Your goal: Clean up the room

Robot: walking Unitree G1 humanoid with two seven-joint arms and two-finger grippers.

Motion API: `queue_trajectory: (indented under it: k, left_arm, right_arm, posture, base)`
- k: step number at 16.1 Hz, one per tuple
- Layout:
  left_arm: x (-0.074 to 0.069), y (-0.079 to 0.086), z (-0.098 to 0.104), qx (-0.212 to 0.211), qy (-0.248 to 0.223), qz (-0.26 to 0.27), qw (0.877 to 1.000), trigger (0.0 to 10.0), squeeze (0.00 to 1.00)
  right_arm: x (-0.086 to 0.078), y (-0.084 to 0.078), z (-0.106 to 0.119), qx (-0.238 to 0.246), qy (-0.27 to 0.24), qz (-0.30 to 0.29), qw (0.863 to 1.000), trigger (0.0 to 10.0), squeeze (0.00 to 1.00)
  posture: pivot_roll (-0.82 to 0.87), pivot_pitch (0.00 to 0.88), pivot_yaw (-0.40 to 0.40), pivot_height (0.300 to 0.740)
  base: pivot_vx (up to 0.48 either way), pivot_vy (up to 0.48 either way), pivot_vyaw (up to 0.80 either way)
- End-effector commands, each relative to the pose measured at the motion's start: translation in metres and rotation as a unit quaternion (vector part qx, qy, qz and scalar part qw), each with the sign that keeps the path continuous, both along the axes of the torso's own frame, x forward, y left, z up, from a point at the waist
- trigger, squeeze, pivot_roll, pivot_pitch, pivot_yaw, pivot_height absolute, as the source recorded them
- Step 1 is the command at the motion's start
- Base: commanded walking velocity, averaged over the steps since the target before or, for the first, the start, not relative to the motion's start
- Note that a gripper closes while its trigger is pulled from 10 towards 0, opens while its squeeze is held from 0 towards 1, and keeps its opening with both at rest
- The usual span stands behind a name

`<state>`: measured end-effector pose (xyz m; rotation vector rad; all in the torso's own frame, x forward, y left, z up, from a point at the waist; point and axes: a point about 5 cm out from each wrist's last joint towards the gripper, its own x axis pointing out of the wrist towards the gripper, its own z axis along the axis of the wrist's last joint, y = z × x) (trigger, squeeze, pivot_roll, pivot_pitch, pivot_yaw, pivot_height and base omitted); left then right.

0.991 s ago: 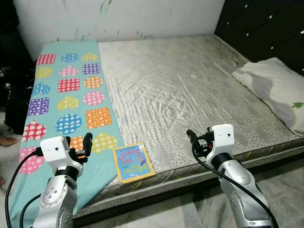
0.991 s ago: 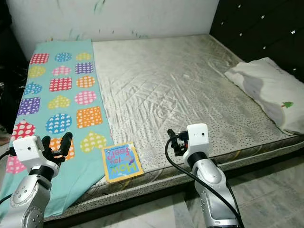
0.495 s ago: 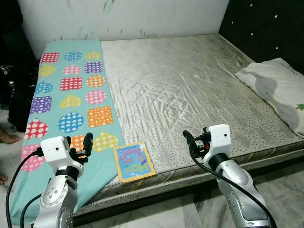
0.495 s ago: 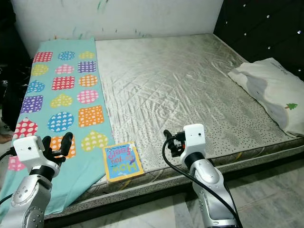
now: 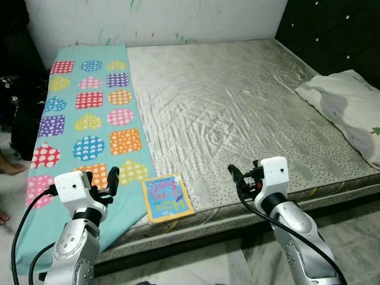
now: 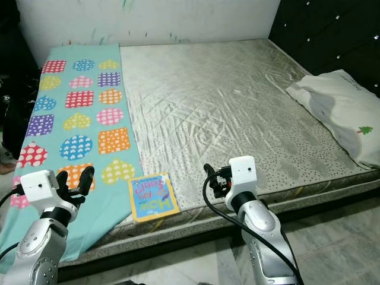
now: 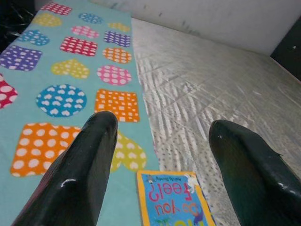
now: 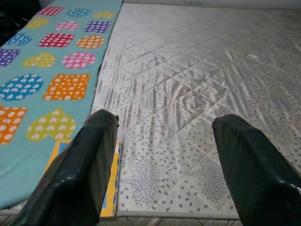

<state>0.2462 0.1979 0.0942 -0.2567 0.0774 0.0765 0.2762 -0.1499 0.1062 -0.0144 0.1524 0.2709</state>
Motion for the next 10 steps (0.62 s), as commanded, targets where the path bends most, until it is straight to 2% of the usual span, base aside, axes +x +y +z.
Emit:
queue_trajectory:
  k: [1, 4, 10]
  left_arm:
    - [-0.0004, -0.0022, 0.0030, -0.002, -0.007, -0.009, 1.000, 10.0, 0.00]
    - [-0.0011, -0.0031, 0.0043, -0.008, -0.013, -0.014, 1.000, 10.0, 0.00]
    - [-0.0009, -0.0044, 0.0059, -0.012, -0.017, -0.019, 1.000, 10.0, 0.00]
  right_arm:
    - [-0.0005, 0.0009, 0.0018, -0.004, -0.001, 0.008, 1.000, 10.0, 0.00]
    - [-0.0017, 0.0014, 0.0009, -0.002, 0.003, 0.008, 1.000, 10.0, 0.00]
    - [-0.0014, 0.0017, 0.0011, -0.006, 0.005, 0.012, 1.000, 10.0, 0.00]
  posture:
    - [-0.13, 0.104, -0.043, 0.695]
    - [-0.13, 0.106, -0.046, 0.695]
    - [-0.13, 0.116, -0.047, 0.695]
  base:
    - [0.000, 0.000, 0.00]
    - [0.000, 0.000, 0.00]
    - [0.294, 0.000, 0.00]
